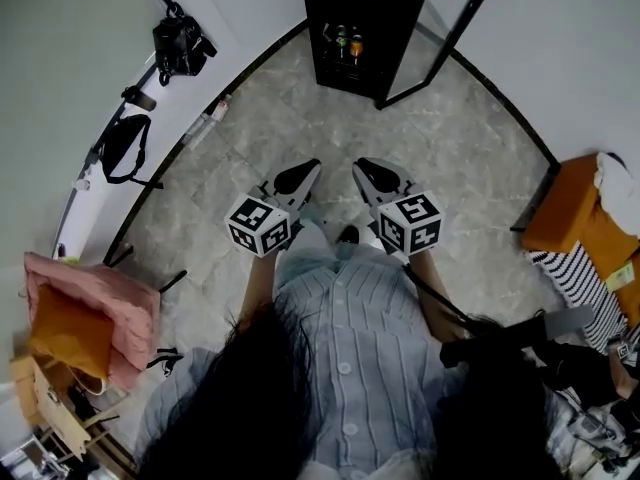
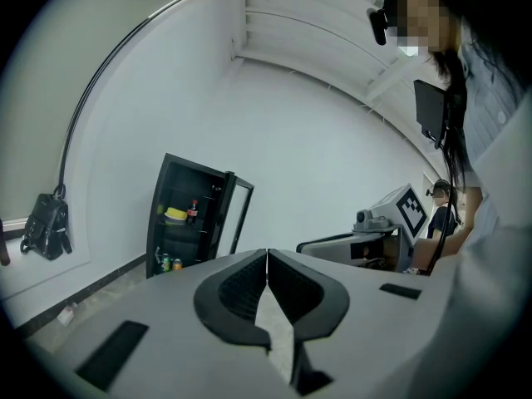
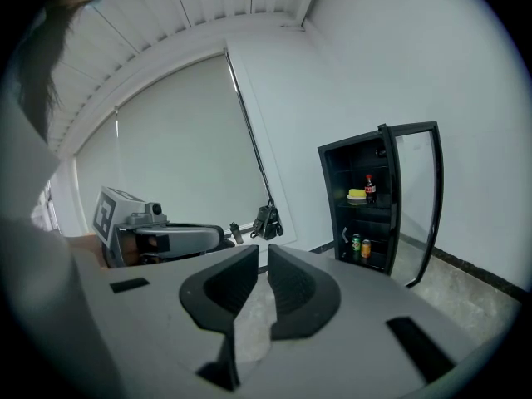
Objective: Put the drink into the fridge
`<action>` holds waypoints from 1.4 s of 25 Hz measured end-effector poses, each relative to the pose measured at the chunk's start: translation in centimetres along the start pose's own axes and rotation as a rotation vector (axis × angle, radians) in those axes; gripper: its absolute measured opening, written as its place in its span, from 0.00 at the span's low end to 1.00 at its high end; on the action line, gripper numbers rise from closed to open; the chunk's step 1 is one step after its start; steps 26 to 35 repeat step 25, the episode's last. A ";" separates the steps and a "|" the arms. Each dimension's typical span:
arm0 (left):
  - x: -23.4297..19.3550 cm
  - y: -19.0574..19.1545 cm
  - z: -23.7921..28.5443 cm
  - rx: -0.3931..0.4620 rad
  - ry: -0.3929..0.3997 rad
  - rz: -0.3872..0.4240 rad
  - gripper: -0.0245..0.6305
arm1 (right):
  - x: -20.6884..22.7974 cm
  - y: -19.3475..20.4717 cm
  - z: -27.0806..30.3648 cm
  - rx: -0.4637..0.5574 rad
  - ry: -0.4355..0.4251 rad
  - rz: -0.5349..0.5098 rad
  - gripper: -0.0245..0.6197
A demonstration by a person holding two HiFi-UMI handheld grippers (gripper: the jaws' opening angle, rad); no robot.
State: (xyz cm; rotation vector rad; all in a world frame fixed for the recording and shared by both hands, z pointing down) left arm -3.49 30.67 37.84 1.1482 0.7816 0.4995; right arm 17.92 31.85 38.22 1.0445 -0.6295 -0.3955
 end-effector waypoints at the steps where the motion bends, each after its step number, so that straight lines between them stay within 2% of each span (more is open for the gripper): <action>1: 0.2 0.0 -0.1 -0.002 0.001 0.003 0.05 | -0.1 0.0 0.0 0.001 -0.002 -0.002 0.11; 19: 1.7 0.7 0.0 -0.036 0.029 0.028 0.05 | -0.8 1.1 -0.5 -0.017 -0.019 0.011 0.11; 35: 1.5 0.4 0.1 -0.046 0.030 0.038 0.05 | -1.0 0.8 0.0 -0.022 -0.028 0.005 0.11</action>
Point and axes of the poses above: the fingertips, and each gripper's own axes: z forward along the fingers, x to its right, y out of its underside, the point moved 10 cm from there along -z, backward along the fingers, and after that the axes turned 1 degree about -y, right-handed, at the moved point
